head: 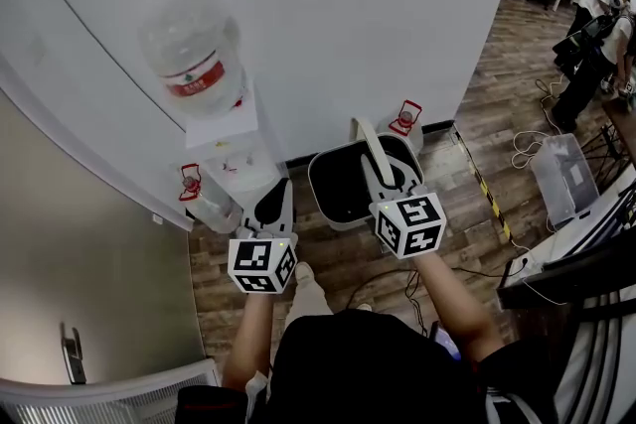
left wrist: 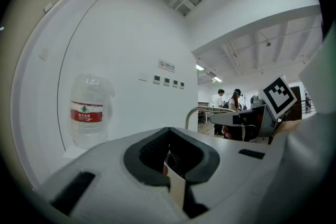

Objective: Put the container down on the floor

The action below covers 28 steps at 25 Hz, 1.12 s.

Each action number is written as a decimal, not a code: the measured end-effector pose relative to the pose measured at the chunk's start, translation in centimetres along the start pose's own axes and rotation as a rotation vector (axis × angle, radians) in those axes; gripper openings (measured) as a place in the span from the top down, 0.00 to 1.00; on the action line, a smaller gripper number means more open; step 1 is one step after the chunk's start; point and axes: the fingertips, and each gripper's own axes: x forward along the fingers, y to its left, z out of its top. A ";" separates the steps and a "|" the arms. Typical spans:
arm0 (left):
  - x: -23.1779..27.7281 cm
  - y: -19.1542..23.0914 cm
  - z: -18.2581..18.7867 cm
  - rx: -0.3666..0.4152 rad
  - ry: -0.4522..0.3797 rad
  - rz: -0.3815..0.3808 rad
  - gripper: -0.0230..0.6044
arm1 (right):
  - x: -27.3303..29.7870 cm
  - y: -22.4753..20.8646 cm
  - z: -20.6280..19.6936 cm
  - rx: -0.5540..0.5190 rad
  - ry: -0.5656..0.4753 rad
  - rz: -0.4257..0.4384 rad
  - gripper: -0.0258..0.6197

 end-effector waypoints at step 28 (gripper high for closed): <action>12.9 16.4 2.9 -0.032 -0.011 -0.062 0.94 | 19.8 -0.4 3.9 0.003 -0.015 -0.075 0.92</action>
